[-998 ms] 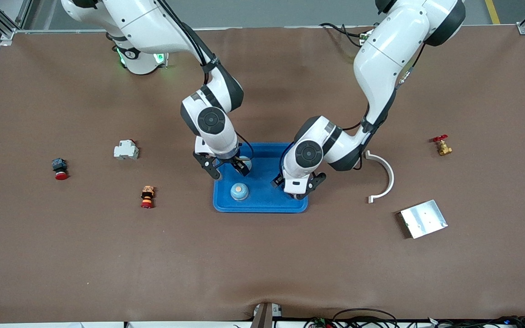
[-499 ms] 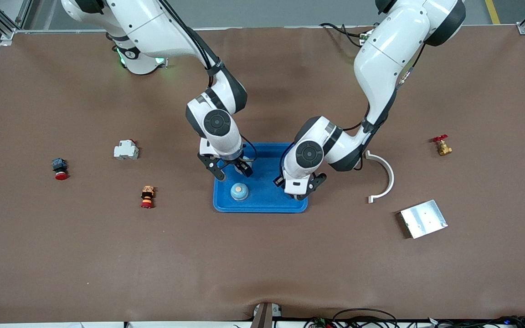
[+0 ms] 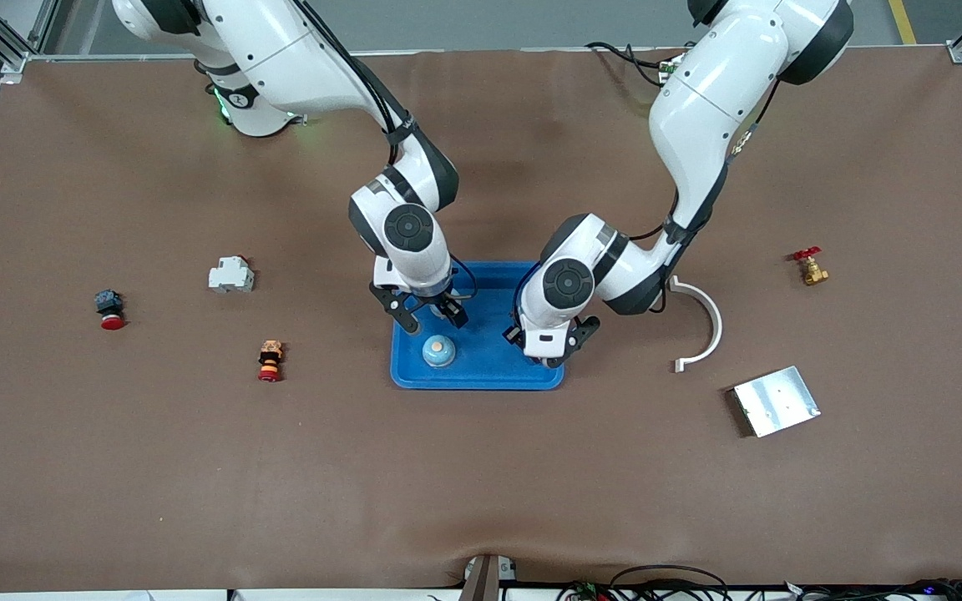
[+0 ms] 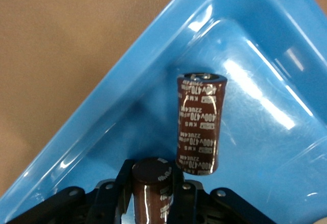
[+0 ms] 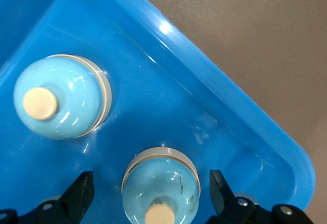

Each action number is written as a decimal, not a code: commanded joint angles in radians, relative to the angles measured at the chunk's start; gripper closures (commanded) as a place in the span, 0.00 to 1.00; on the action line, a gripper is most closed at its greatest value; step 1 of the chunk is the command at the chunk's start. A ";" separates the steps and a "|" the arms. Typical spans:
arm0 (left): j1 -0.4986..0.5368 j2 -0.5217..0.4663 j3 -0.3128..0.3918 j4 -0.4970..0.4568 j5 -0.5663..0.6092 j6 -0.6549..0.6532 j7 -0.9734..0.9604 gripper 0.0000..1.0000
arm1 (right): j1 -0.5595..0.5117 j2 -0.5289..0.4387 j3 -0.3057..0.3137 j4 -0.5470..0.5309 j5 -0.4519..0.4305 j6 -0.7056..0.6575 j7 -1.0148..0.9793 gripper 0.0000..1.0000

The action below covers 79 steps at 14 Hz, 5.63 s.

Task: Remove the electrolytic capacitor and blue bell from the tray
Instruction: 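Carry the capacitor toward the white arc while the right gripper lifts the bell, then set the capacitor beside the arc while the right gripper carries the bell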

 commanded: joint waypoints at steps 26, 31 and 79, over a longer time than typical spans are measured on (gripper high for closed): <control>0.387 -0.318 -0.003 -0.169 0.056 -0.270 0.763 0.86 | 0.063 0.040 -0.012 0.015 -0.086 0.036 0.089 0.00; 0.485 -0.349 -0.004 -0.239 0.118 -0.266 0.915 0.86 | 0.061 0.040 -0.012 0.020 -0.086 0.035 0.086 1.00; 0.694 -0.360 -0.018 -0.587 0.267 0.196 1.218 0.82 | -0.896 -0.549 -0.020 -0.666 -0.018 0.156 -1.796 1.00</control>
